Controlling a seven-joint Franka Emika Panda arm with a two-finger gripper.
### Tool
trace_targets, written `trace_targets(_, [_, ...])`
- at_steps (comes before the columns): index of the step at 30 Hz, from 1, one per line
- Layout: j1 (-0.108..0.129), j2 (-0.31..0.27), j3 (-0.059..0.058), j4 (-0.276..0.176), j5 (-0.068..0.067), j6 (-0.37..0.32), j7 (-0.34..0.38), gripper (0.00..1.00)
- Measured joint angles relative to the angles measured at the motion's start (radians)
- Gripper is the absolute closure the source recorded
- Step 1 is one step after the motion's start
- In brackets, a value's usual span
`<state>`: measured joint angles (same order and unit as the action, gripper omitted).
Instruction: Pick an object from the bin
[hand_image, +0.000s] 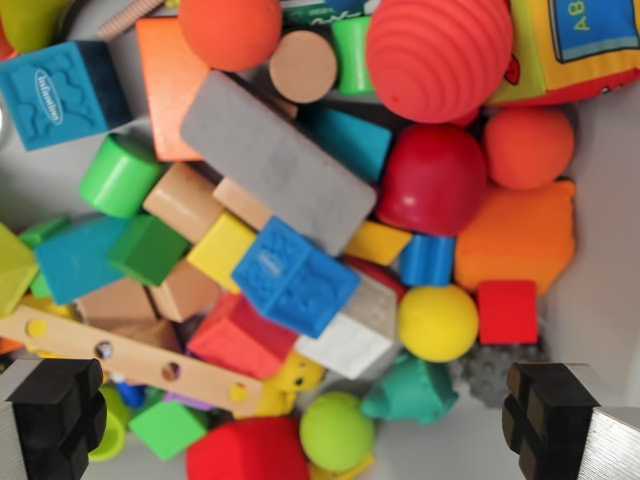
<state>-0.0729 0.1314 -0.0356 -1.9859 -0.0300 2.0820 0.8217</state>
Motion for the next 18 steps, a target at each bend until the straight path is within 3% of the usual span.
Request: trace_targets(18, [-0.001, 0.022, -0.007, 0.002, 0.002, 0.017, 0.065, 0.0])
